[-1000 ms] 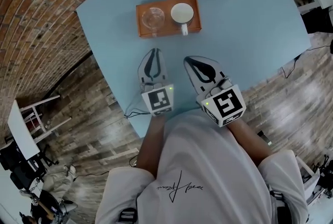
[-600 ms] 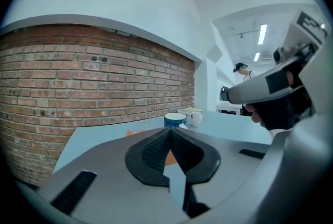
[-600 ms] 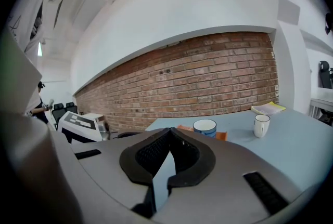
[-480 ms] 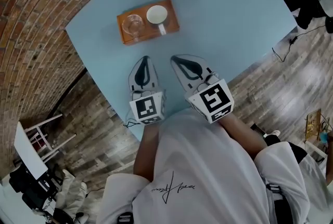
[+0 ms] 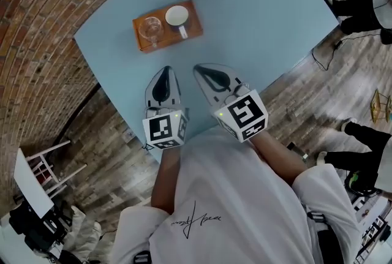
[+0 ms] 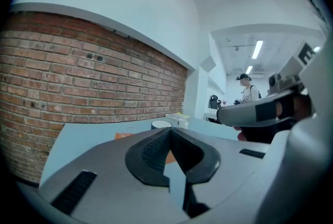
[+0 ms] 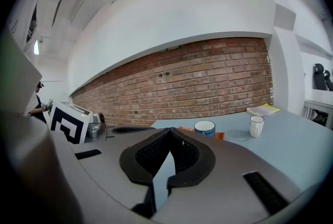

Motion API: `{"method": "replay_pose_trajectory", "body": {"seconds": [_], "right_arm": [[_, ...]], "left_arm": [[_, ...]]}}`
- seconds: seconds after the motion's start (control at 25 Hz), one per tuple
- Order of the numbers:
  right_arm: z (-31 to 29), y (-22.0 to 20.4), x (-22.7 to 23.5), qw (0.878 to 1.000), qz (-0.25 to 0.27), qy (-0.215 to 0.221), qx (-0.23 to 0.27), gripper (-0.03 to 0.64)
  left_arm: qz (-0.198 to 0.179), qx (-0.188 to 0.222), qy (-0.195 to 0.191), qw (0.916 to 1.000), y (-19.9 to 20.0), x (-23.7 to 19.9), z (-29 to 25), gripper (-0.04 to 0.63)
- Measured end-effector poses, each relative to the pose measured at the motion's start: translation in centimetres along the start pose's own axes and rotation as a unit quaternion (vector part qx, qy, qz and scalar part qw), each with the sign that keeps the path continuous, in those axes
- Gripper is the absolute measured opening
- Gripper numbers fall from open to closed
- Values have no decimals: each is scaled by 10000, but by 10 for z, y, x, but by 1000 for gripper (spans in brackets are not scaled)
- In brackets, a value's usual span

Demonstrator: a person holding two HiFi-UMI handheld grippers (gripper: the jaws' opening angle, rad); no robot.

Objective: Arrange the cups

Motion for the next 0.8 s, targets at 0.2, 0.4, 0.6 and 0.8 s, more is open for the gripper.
{"method": "replay_pose_trajectory", "body": {"seconds": [0.2,0.4,0.6,0.8], "right_arm": [[6,1,-4,10000,16,21,61,20],[12,-2,-1,10000,-15,-54,46,20],[15,2,-2,9999,-54,-93,83,20],[12,8,-8,9999,26,-80,126,20]], "left_arm": [[71,174,-182,9997,13,7,6,9],[117,213,-265,9994,16,12,10,9],[166,198,-342,9991,21,15,15,9],[152,234,-393,9988,25,15,20,9]]}}
Point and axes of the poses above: the fingertips, and each gripper's own axes: z backward along the fingers, x to its right, y out of its top, the point moved 7 cm from there along z, backward along the fingers, and after that the axes turned 12 degrees about -y, right-handed, at the moved point
